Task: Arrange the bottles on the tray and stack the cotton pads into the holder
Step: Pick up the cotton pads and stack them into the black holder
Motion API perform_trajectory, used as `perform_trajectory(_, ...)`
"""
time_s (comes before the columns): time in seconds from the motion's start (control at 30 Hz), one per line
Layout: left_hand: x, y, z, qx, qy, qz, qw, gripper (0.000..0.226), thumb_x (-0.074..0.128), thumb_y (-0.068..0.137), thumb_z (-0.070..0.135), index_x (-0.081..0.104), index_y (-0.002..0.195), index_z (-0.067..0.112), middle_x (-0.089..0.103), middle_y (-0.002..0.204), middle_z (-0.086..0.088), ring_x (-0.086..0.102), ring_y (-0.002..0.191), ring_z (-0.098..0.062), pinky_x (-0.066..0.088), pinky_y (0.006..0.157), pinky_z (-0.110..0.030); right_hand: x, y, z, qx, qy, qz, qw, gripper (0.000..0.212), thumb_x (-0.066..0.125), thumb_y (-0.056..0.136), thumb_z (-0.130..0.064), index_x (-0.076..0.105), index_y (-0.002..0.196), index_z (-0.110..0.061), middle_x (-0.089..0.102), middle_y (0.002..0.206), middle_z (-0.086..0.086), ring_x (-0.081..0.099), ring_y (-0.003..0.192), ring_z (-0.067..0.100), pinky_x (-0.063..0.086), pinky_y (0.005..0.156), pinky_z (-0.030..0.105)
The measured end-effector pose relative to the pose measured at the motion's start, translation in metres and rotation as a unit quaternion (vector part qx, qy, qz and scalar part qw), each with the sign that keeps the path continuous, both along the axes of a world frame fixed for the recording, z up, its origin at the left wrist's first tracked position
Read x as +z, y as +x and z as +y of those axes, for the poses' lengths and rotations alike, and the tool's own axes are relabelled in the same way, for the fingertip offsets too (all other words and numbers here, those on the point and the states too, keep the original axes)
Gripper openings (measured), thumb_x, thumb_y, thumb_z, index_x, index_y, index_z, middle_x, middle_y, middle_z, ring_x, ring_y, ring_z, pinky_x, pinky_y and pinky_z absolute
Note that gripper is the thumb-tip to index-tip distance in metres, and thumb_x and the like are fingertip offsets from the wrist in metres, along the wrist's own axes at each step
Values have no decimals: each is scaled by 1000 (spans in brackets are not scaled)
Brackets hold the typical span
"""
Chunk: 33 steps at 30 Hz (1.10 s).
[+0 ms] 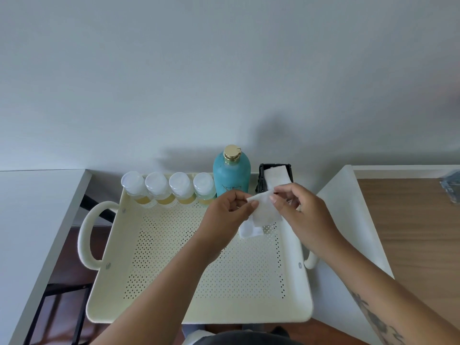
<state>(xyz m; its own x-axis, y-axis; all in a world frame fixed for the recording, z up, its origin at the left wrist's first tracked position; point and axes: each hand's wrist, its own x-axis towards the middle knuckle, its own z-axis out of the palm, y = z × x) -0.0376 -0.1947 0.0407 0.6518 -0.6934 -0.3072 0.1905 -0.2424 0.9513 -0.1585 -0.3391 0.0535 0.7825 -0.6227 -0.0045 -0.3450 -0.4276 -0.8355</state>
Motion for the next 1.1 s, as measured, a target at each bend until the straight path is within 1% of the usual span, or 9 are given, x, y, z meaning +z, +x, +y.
perform_trajectory(0.1,0,-1,-2,11,-16,9,1000,11,70,88,24,69,95,15,71,78,2,61,65,0,46,57,-10,0,0,0,-2,25,9,1000,7,66,88,-32,67,88,-25,62,71,-13,52,61,-3,39,55,7)
perform_trajectory(0.27,-7,-3,-2,20,-2,13,1000,15,73,86,27,69,98,20,74,88,-3,63,69,0,48,60,-11,7,6,-13,-23,36,8,999,7,64,89,-27,66,83,-23,60,67,-10,51,58,-4,39,54,6)
perform_trajectory(0.43,-35,-10,5,-20,131,-117,984,9,67,88,33,68,97,30,70,94,12,58,70,-2,48,62,-14,13,21,-36,-85,22,-10,996,10,62,90,-29,66,88,-20,61,74,-10,54,65,3,39,56,8)
perform_trajectory(0.5,-48,-12,7,-60,181,-212,958,18,64,90,32,67,107,28,68,106,17,59,83,-3,47,71,-18,10,28,-42,-101,30,-5,994,11,63,90,-29,67,89,-19,62,76,-8,54,67,4,40,59,14)
perform_trajectory(0.6,-65,-17,10,-134,250,-354,891,34,59,92,34,60,125,28,61,126,15,51,105,-13,49,85,-30,4,36,-45,-107,29,11,994,11,63,90,-28,66,89,-18,60,74,-11,53,66,4,38,59,20)
perform_trajectory(0.73,-84,-22,15,-207,316,-416,827,44,50,93,40,49,137,31,41,149,17,39,117,-20,40,100,-35,-3,40,-46,-109,15,25,994,11,60,91,-29,64,92,-19,58,77,-14,50,65,2,36,59,20)
perform_trajectory(0.8,-88,-24,19,-219,326,-432,812,45,47,94,42,47,138,32,35,152,17,36,120,-21,36,103,-36,-5,36,-44,-106,-21,16,994,12,58,92,-27,62,98,-18,60,87,-11,50,69,3,37,63,21)
perform_trajectory(0.9,-92,-24,27,-225,324,-452,800,45,45,95,42,46,138,32,34,153,17,35,120,-20,34,104,-35,-8,27,-38,-99,-158,-22,982,16,57,92,-21,59,106,-14,58,104,0,51,89,16,41,75,26)
perform_trajectory(1.1,-93,-25,44,-233,317,-472,789,42,43,95,45,51,135,33,42,148,18,37,121,-18,36,102,-33,-22,15,-31,28,-322,-27,946,18,60,89,-14,68,104,-11,64,109,2,50,103,28,47,85,37)
